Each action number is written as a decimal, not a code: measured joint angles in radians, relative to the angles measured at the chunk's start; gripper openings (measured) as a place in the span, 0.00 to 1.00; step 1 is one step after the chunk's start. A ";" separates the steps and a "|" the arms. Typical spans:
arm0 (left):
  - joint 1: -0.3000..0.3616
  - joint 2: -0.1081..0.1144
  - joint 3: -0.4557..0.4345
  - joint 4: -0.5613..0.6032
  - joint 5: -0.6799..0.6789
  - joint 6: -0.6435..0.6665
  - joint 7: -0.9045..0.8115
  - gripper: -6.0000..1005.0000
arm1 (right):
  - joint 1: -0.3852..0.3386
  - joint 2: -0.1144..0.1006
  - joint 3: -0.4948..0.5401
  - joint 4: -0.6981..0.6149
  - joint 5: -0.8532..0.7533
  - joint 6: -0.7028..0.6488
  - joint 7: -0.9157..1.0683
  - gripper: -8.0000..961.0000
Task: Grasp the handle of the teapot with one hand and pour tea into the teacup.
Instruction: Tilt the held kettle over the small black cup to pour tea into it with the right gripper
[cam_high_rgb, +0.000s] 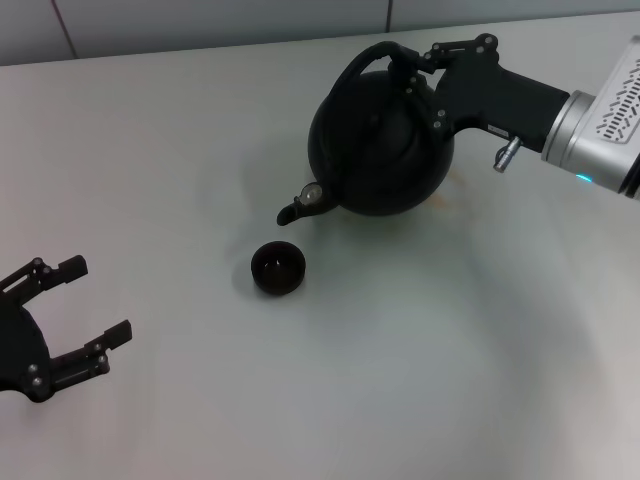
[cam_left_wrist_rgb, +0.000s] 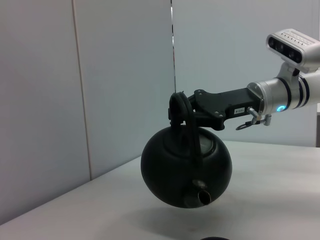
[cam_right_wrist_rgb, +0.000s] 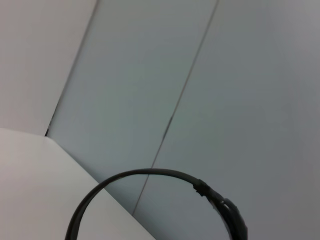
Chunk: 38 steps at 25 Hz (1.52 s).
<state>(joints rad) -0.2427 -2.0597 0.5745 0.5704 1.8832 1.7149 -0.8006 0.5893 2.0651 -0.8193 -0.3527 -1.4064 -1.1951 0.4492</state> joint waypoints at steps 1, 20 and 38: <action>0.000 0.000 -0.001 0.000 -0.002 0.000 0.000 0.84 | 0.001 0.000 -0.003 -0.003 -0.001 0.000 -0.014 0.10; -0.006 0.000 -0.003 -0.011 -0.010 -0.002 -0.001 0.84 | 0.006 0.007 -0.078 -0.112 -0.076 0.006 -0.074 0.10; -0.011 -0.003 -0.009 -0.012 -0.010 -0.002 -0.007 0.84 | 0.016 0.012 -0.100 -0.124 -0.077 0.004 -0.187 0.10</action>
<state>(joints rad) -0.2539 -2.0627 0.5660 0.5583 1.8730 1.7134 -0.8077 0.6050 2.0768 -0.9194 -0.4769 -1.4838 -1.1909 0.2624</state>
